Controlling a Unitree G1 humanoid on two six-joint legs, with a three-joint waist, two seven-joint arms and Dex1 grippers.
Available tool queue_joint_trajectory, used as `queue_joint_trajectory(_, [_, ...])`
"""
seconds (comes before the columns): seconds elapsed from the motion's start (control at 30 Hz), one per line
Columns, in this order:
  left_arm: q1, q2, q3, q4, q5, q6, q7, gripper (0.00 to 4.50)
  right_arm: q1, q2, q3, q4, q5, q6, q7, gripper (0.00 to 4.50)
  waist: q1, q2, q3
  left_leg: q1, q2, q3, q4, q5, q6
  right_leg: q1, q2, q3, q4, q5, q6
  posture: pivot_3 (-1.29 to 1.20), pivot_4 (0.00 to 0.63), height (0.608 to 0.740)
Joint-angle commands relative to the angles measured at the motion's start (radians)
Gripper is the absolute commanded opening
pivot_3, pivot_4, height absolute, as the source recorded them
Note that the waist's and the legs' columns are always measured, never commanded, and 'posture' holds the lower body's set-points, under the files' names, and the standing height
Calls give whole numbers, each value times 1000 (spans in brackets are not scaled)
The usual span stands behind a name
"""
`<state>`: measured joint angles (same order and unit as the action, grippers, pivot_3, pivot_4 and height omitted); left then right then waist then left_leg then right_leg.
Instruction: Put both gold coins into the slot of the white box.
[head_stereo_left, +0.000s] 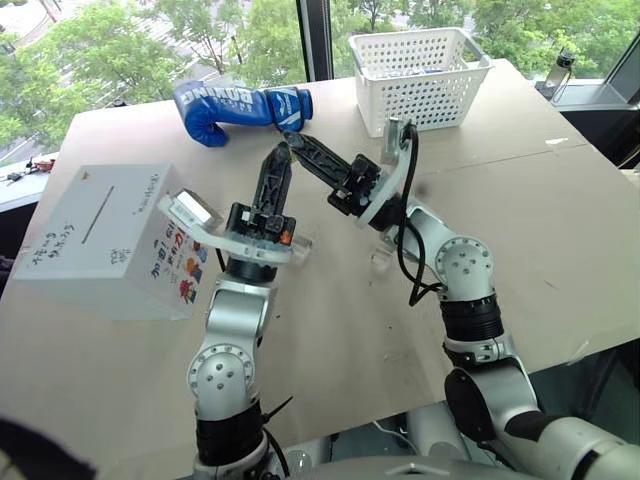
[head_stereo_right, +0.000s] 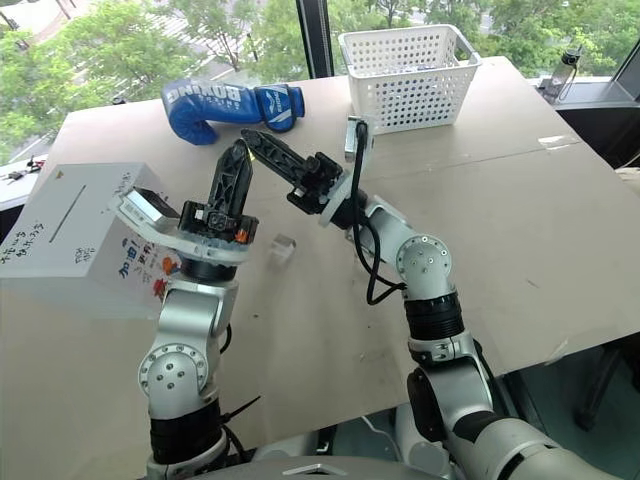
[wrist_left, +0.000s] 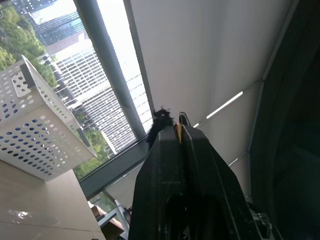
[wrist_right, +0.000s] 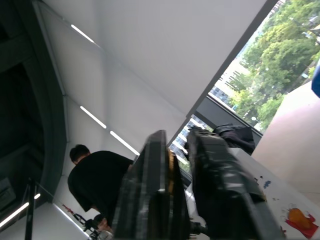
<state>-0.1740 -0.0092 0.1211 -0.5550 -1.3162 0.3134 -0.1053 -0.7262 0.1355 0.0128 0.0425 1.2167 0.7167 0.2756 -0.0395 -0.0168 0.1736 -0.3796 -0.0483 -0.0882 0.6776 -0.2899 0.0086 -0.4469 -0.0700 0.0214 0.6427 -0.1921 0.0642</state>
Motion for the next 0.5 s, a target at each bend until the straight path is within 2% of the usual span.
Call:
queue_joint_trajectory(0.03, [-25, 21, 25, -35, 16, -10, 51, 0, -54, 70, -1, -26, -33, -41, 20, 2802, -1, 0, 0, 0, 0, 0, 0, 0, 0, 0, 0, 0, 0, 0, 0, 0, 150, 721])
queue_joint_trajectory(0.13, [-37, 66, 59, -66, 20, -7, 94, 0, -38, 32, 2, -22, -101, -79, 58, 4353, -2, 0, 0, 0, 0, 0, 0, 0, 0, 0, 0, 0, 0, 0, 0, 0, 150, 721])
queue_joint_trajectory(0.17, [-44, 87, 75, -81, 17, -6, 109, 0, -32, 22, -7, -20, -106, -82, 74, 4447, -1, 0, 0, 0, 0, 0, 0, 0, 0, 0, 0, 0, 0, 0, 0, 0, 150, 721])
queue_joint_trajectory(0.23, [-90, 216, 147, -126, 12, 22, 173, 0, -29, -26, -28, 4, -143, -96, 121, 4447, -1, 0, 0, 0, 0, -1, 0, 0, 0, 0, 0, 0, 0, 0, 0, 0, 150, 721])
queue_joint_trajectory(0.3, [-137, 359, 215, -142, -1, 60, 241, 0, -25, -90, 23, 29, -268, -142, 201, 4447, -1, -1, 1, 0, 0, -2, 0, 0, 0, 0, 1, -2, 0, 0, 0, 0, 150, 721])
queue_joint_trajectory(0.37, [-190, 527, 269, -136, -12, 122, 299, 0, -14, -165, 162, 67, -478, -241, 290, 4447, 0, -1, 1, 0, 0, -2, 0, 0, 0, 0, 0, -1, 0, 0, 0, 0, 150, 721])
queue_joint_trajectory(0.47, [-246, 690, 309, -118, -37, 184, 355, 0, -6, -213, 292, 121, -683, -382, 381, 4447, -3, -1, 1, 0, -2, -1, 0, 0, 0, 0, 0, -1, 0, 0, 0, 0, 150, 721])
queue_joint_trajectory(0.5, [-297, 784, 335, -82, -34, 225, 400, 0, -6, -217, 353, 154, -771, -456, 404, 4447, -5, -2, 1, 0, -2, -1, 0, 0, 0, 0, 0, -1, 0, 0, 0, 0, 150, 721])
